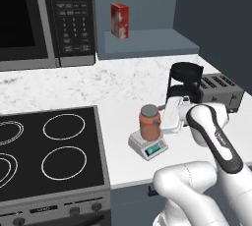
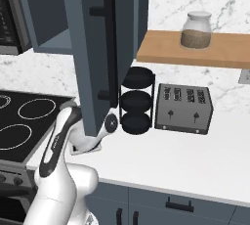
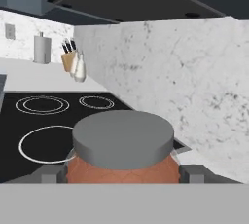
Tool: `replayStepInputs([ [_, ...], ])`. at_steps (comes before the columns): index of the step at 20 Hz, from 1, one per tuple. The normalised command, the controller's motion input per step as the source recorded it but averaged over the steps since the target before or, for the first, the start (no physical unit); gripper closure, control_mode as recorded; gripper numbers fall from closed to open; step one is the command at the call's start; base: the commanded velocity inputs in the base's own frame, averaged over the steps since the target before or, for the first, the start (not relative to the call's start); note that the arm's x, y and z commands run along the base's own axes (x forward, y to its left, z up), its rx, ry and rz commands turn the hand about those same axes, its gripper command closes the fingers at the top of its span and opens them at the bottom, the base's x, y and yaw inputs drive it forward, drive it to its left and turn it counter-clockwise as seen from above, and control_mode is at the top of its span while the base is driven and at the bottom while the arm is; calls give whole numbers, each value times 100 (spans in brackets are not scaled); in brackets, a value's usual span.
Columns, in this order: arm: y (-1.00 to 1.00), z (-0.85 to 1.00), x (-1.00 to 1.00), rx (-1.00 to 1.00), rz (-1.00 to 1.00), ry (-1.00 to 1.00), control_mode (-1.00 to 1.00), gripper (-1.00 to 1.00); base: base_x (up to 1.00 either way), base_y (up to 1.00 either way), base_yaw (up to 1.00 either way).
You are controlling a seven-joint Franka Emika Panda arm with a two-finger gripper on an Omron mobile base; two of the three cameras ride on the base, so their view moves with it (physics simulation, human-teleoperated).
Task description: Pick the honey bottle and place it on the digital scale for weighing, and close the cabinet.
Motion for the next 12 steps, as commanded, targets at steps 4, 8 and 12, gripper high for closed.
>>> replayStepInputs([
  [4,-1,-24,6,0,6,-2,-100,100,0,0,0],
  [8,0,-10,18,0,1,-4,-100,100,0,0,0],
  [12,-11,0,23,1,7,2,-100,100,0,0,0],
])
